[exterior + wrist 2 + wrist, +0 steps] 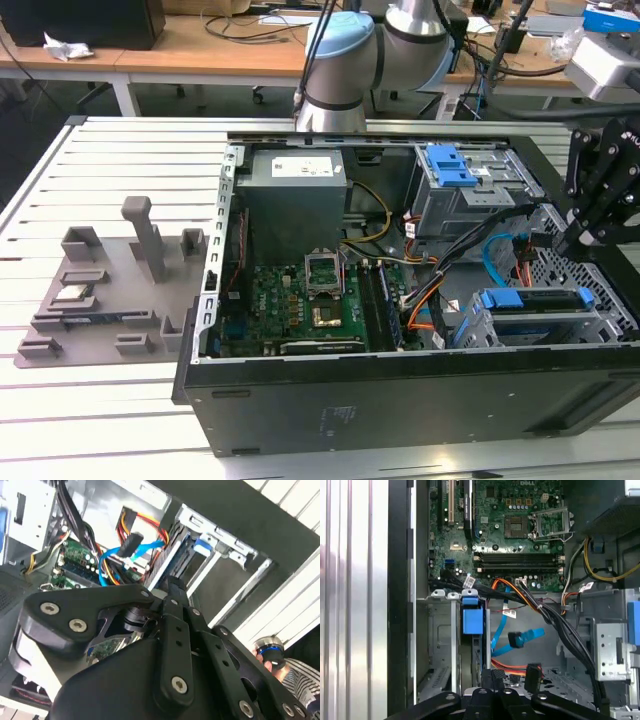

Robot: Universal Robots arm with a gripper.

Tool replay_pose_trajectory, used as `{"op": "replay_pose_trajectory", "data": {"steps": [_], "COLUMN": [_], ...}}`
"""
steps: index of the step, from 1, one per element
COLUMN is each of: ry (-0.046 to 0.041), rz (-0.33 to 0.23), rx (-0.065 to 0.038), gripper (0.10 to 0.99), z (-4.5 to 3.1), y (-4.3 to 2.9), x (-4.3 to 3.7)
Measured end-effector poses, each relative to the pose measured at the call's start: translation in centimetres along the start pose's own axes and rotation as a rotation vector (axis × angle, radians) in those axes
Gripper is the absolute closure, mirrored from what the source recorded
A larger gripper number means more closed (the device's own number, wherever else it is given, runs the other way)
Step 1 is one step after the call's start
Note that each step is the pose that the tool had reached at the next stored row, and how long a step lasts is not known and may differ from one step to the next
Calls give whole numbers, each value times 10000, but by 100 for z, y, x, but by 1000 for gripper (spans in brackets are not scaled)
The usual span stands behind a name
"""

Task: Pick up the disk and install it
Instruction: 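Insert the first disk wire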

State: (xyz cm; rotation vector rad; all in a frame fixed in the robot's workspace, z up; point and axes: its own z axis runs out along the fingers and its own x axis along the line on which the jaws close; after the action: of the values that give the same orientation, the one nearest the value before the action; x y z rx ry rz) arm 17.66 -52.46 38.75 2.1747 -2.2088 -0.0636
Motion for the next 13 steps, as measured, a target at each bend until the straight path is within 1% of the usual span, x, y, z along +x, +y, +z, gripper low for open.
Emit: {"op": "replay_pose_trajectory", "data": {"steps": [1,3,5,6,7,9,10,11,13], "ry": [61,83,93,103,106,105,105,107,106], "rz": [3,4,5,6,8,6,6,6,6], "rx": [-1,0,-1,-1,-1,-1,-1,0,1], "gripper": [980,980,980,980,980,980,980,980,980], "z": [54,69,89,126,180,203,207,209,209], "y": [-87,-113,-160,-187,-196,-178,-136,-115,-115], "x": [-47,-74,-173,-243,-267,-288,-322,-339,-339]}}
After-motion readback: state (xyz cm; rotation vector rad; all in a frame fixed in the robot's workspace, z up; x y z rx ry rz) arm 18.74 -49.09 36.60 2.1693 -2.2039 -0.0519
